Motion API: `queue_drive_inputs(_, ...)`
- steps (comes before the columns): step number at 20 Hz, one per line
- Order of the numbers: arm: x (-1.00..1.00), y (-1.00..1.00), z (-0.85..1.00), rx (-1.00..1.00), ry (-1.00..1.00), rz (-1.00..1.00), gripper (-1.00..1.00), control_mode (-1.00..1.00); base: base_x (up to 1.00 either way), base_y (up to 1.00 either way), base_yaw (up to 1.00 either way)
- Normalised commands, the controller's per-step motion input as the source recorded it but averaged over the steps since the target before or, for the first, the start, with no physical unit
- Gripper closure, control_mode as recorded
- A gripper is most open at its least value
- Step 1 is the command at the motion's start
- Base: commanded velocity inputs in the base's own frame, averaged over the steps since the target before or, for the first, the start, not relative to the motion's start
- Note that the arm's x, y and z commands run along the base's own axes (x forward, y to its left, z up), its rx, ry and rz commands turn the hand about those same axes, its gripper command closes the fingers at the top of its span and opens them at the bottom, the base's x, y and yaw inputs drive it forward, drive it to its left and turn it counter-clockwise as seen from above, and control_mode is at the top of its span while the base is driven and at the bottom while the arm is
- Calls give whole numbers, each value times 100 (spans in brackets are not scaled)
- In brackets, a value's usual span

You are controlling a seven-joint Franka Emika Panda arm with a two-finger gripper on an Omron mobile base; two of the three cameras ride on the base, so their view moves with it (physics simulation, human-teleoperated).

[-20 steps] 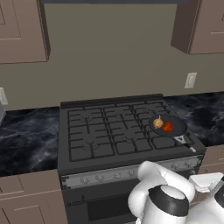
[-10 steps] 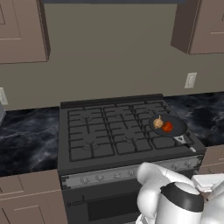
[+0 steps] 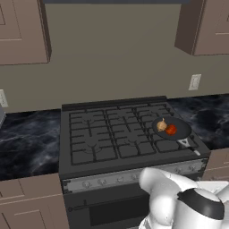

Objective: Place the pan on the front right burner on the stove. Then place the tomato and the onion in the pan and turn on the front right burner.

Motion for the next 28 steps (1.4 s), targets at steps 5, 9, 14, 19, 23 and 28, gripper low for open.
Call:
queue_drive_inputs(5, 5, 0, -10, 0, -6, -1, -100, -100, 0, 0, 0)
queue_drive_inputs(9, 8, 0, -18, 0, -9, 0, -100, -100, 0, 0, 0)
queue_drive_inputs(14, 17, 0, -27, 0, -6, 0, -100, -100, 0, 0, 0)
queue_drive_inputs(19, 15, 0, -35, 0, -3, 0, -100, -100, 0, 0, 0)
queue_drive_inputs(23, 13, -9, -38, 0, 0, 0, -100, -100, 0, 0, 0)
queue_drive_inputs(28, 1, -25, -10, 0, -1, 0, -100, -100, 0, 0, 0)
